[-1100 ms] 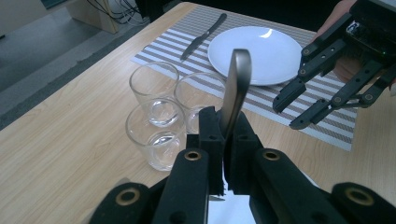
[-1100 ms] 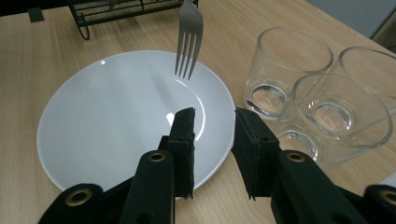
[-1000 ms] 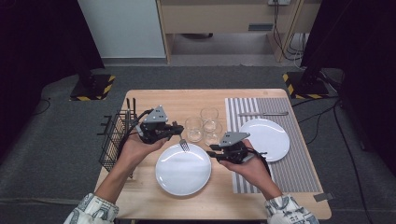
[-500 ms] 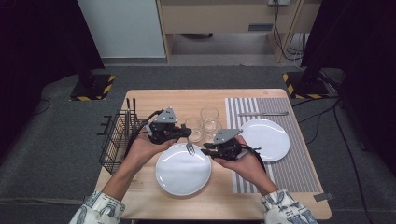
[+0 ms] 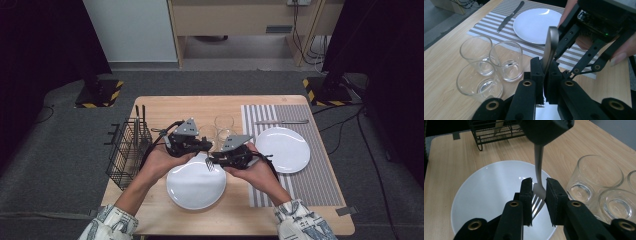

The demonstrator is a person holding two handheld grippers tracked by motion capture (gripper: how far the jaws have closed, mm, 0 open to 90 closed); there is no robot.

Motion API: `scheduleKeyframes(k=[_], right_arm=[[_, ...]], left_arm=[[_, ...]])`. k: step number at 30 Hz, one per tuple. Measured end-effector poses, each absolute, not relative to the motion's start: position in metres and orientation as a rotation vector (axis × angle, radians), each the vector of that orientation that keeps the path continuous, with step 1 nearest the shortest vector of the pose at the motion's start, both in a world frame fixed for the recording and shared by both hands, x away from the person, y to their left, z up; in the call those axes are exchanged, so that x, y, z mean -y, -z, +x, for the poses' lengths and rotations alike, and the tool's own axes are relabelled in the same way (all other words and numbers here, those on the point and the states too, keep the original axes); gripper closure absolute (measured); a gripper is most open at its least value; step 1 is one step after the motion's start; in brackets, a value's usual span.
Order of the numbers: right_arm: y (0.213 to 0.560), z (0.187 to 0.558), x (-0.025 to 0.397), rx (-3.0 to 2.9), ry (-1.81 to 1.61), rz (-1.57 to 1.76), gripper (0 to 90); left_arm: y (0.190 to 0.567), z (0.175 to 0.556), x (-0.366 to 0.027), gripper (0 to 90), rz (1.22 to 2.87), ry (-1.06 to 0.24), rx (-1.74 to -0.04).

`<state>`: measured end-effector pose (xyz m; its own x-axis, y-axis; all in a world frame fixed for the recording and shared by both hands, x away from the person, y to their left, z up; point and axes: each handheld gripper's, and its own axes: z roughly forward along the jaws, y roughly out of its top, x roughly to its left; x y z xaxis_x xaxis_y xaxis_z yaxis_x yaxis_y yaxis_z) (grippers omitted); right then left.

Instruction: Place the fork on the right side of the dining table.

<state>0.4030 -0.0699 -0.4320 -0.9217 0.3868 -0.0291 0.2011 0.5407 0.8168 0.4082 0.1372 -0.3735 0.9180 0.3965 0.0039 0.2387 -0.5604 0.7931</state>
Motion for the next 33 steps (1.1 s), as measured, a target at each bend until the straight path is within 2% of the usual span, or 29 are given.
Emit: scheduleKeyframes(k=[12, 18, 33], right_arm=[[0.429, 0.405, 0.063, -2.581, -1.334, 0.480, 76.3], [0.429, 0.405, 0.062, -2.584, -1.338, 0.471, 81.9], [0.430, 0.405, 0.058, -2.589, -1.314, 0.431, 85.6]], left_arm=[[0.373, 0.406, -0.131, 86.8, 2.207, -0.224, -0.425], [0.373, 0.405, -0.129, 86.8, 2.205, -0.222, -0.420], [0.377, 0.407, -0.133, 86.3, 2.186, -0.205, -0.442]])
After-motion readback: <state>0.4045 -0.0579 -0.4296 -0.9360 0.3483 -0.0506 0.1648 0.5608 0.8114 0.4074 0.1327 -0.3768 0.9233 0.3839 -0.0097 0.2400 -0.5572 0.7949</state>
